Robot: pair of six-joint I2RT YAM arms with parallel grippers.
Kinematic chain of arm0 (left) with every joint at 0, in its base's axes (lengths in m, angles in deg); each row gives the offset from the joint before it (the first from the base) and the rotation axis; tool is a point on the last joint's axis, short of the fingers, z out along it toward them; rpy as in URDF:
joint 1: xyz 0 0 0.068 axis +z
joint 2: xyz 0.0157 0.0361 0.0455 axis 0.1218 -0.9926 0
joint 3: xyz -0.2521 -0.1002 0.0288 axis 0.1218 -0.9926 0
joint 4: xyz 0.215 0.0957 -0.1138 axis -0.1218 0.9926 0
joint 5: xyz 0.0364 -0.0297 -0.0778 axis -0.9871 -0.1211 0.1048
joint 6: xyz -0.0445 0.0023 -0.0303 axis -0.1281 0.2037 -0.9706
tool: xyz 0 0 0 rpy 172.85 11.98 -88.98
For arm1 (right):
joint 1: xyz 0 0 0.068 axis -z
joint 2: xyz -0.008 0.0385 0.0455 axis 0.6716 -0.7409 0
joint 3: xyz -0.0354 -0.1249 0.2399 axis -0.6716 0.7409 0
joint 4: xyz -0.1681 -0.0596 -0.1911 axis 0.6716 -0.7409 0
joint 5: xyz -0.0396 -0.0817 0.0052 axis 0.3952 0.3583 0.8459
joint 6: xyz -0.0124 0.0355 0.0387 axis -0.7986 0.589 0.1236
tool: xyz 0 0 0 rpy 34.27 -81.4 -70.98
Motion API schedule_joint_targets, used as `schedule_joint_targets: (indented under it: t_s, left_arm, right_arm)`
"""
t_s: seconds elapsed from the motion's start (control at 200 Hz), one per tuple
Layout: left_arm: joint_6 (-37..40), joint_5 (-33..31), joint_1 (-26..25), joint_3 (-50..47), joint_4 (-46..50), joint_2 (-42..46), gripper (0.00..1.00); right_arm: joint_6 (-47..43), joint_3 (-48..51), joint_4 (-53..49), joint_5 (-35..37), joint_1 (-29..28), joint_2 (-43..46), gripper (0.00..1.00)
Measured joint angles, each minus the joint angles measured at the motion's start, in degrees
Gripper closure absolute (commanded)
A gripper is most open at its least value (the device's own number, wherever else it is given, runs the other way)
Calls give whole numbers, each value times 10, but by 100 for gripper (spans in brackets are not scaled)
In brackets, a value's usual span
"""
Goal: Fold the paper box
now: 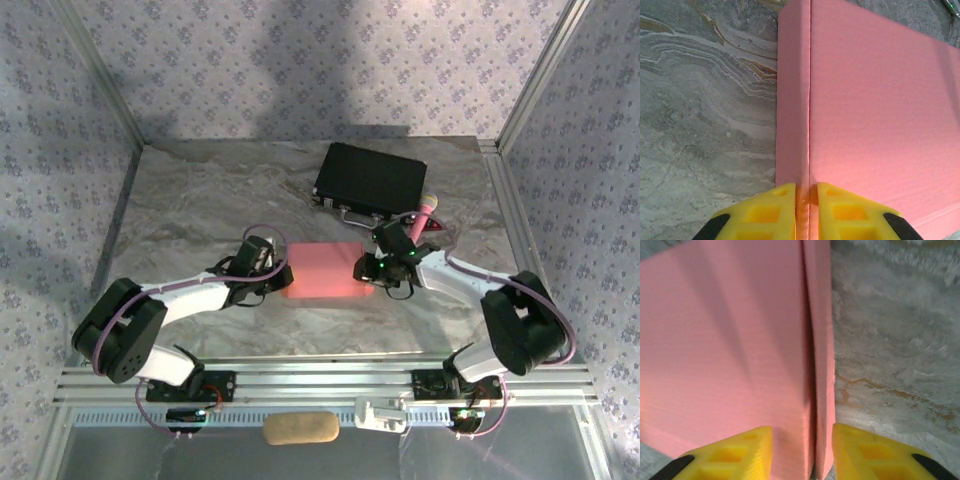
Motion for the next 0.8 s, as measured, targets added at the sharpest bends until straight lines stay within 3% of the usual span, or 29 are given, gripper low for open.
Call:
schedule_joint_targets:
  t_s: [0.185,0.355,0.63,0.8]
  left_arm:
    - [-1,-2,1,-2,-2,0,86]
    - [-3,-2,2,-6,-12,0,88]
    - [-14,31,25,-31,-66,-2,99]
    - [-13,57,46,-47,-91,-2,100]
  right_arm:
    - [4,4,28,-9,4,-19,83]
    - [5,6,30,-4,4,-14,85]
    - [-9,8,8,-7,15,30,62]
    - [-23,21,29,-59,60,48,46]
